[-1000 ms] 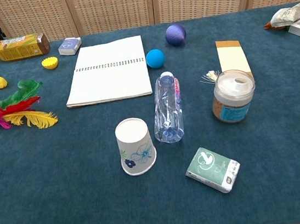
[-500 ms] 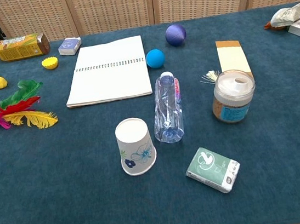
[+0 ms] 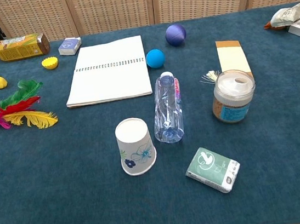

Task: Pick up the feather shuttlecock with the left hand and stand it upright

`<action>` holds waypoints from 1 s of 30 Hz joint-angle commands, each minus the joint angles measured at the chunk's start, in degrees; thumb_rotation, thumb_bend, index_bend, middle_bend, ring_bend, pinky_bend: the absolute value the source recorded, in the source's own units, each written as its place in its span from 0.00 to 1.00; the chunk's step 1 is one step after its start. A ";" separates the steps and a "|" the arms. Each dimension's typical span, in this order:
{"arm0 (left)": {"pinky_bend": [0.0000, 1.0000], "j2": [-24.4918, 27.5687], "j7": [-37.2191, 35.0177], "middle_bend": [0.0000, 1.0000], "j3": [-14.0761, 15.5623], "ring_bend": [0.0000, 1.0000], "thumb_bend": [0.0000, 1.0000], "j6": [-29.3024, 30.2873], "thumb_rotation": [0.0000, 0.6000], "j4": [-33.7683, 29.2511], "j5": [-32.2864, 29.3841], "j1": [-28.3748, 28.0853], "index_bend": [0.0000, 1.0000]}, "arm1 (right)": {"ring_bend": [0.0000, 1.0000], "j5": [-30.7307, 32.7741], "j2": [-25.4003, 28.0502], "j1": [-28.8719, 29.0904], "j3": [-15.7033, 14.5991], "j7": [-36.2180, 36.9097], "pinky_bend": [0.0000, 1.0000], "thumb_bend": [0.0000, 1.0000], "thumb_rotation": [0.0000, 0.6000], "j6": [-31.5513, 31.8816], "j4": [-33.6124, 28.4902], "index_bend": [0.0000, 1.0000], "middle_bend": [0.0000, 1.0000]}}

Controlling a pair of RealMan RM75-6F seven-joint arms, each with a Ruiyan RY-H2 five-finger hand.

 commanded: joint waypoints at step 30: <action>0.00 -22.64 16.68 0.00 -11.51 0.00 0.27 -17.73 1.00 13.69 -24.63 -22.27 0.41 | 0.00 0.57 0.58 0.21 0.38 1.64 0.00 0.00 1.00 -0.49 -0.06 0.00 0.00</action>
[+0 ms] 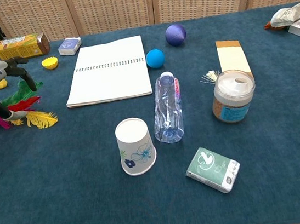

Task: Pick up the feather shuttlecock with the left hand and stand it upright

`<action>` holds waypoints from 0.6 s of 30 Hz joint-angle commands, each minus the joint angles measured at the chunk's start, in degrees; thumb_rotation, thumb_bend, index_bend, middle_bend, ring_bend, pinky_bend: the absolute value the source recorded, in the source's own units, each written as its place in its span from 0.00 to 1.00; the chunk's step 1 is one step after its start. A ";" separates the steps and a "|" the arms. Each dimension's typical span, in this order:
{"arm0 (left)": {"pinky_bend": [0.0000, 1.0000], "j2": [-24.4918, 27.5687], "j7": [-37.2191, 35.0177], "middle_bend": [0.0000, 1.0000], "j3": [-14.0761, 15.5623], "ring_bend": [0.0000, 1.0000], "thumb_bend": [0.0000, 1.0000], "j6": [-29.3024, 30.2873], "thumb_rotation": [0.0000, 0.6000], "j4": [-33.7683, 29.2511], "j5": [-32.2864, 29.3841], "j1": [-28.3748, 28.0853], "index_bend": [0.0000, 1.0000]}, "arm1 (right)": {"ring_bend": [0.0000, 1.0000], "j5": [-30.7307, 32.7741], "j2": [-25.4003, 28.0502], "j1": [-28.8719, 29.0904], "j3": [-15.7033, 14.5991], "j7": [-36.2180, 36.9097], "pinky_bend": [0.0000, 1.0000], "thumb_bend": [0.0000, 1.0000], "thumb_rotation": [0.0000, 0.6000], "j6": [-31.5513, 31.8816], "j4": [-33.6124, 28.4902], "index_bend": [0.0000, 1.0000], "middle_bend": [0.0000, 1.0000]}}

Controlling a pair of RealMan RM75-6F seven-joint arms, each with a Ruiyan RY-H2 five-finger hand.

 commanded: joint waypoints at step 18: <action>0.00 -2.89 3.23 0.00 1.25 0.00 0.28 3.79 1.00 1.78 -0.33 -1.77 0.46 | 0.00 -0.03 0.26 0.07 0.10 0.68 0.00 0.00 1.00 -0.14 0.15 0.00 0.00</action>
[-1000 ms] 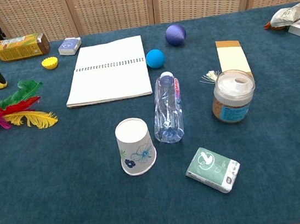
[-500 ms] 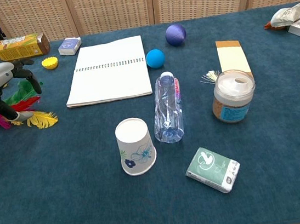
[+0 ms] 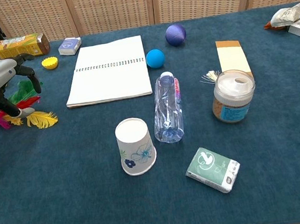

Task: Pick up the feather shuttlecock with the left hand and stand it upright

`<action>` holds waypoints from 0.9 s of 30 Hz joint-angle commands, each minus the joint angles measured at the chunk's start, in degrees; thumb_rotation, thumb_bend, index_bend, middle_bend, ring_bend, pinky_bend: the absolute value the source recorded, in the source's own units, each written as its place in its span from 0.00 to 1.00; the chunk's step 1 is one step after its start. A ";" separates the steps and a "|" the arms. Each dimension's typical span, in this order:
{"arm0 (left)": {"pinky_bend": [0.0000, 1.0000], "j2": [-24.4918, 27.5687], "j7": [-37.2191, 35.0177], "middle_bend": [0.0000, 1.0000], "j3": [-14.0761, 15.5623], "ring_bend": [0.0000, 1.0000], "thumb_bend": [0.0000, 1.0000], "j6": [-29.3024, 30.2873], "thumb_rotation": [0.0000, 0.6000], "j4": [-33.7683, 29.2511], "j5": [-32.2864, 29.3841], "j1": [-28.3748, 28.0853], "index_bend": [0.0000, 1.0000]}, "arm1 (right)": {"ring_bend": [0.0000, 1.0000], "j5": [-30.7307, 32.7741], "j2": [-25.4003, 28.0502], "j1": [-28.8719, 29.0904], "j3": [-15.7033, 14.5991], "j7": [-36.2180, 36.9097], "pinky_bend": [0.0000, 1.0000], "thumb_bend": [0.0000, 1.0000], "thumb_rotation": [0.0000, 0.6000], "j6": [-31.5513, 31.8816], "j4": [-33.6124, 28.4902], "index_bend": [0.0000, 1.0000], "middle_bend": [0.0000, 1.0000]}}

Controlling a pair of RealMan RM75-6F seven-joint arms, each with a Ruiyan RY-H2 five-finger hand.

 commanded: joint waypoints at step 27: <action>0.00 -1.69 -2.71 0.00 0.64 0.00 0.36 -0.62 1.00 5.38 0.12 -0.99 0.54 | 0.00 0.84 -0.49 0.07 0.10 -0.99 0.00 0.00 1.00 -0.64 0.23 0.00 0.00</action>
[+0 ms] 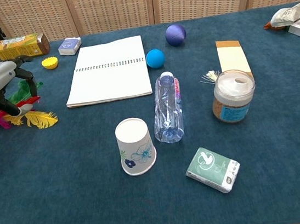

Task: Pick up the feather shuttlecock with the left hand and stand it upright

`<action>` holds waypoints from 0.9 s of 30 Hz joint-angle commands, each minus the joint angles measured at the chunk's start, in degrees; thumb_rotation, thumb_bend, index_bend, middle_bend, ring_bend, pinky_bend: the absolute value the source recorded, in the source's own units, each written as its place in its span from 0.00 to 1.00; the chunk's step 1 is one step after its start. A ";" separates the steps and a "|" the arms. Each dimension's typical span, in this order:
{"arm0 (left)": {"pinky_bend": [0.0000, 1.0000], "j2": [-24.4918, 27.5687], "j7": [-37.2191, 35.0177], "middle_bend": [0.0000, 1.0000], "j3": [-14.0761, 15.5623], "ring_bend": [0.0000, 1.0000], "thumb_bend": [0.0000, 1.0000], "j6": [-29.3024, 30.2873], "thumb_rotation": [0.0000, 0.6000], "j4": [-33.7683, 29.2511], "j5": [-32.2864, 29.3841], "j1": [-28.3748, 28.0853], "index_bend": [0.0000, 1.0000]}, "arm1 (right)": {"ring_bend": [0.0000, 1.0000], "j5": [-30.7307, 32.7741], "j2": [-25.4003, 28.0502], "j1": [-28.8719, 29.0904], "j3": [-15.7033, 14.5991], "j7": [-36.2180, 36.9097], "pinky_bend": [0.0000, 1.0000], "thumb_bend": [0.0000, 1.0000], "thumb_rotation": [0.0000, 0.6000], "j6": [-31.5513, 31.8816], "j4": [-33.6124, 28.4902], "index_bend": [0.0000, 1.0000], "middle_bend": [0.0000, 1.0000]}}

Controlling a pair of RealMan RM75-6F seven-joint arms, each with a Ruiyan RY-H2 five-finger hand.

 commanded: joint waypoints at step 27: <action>0.00 2.08 -0.25 0.00 -0.27 0.00 0.41 1.91 1.00 -2.79 1.37 0.19 0.66 | 0.00 -0.08 0.03 -0.23 -0.08 -0.04 0.00 0.00 1.00 0.30 -0.04 0.00 0.00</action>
